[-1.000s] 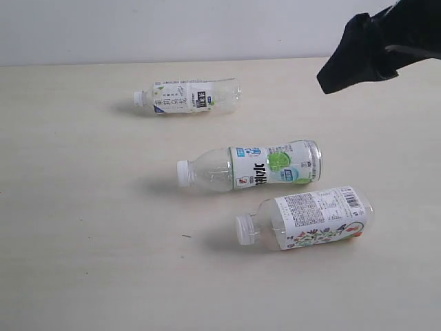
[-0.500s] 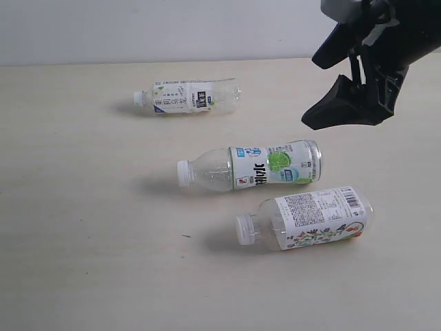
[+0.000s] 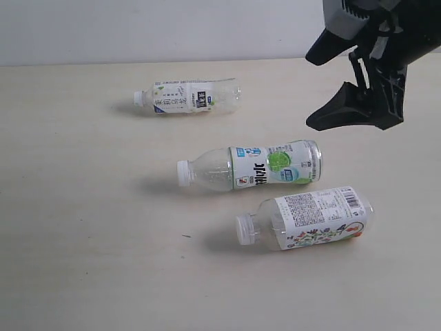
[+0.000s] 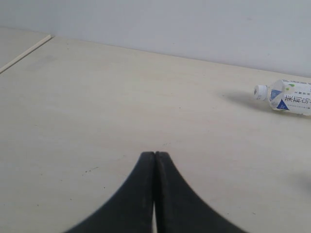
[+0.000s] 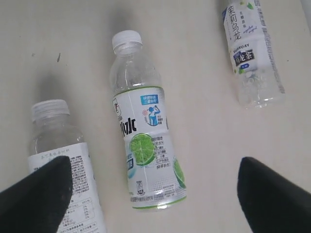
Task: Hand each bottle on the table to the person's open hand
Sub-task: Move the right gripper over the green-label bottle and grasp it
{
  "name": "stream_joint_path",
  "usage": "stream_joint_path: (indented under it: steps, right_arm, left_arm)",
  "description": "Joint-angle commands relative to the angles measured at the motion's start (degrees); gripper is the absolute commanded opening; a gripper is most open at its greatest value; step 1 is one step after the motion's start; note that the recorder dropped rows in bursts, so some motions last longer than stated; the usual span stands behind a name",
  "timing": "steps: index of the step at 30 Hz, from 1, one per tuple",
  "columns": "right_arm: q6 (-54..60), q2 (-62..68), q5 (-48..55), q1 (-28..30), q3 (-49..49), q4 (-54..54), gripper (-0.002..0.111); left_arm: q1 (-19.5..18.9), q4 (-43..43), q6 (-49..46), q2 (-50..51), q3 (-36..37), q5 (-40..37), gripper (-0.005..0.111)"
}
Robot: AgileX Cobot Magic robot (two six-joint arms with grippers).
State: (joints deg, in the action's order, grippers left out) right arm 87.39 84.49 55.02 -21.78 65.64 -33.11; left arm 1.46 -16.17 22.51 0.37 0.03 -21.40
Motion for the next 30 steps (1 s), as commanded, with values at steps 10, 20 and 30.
stream_joint_path:
  steps: [10,20,30]
  right_arm:
    - [-23.2,4.3,-4.6,-12.3,-0.1,21.6,0.084]
    - [-24.7,9.6,-9.1,-16.9,0.1,25.5,0.084]
    - [-24.7,13.2,-18.5,-16.9,0.1,25.6,0.084]
  left_arm:
    - [0.3,0.0,0.2,-0.4,0.0,0.1,0.000]
    - [0.3,0.0,0.2,-0.4,0.0,0.1,0.000]
    - [0.3,0.0,0.2,-0.4,0.0,0.1,0.000]
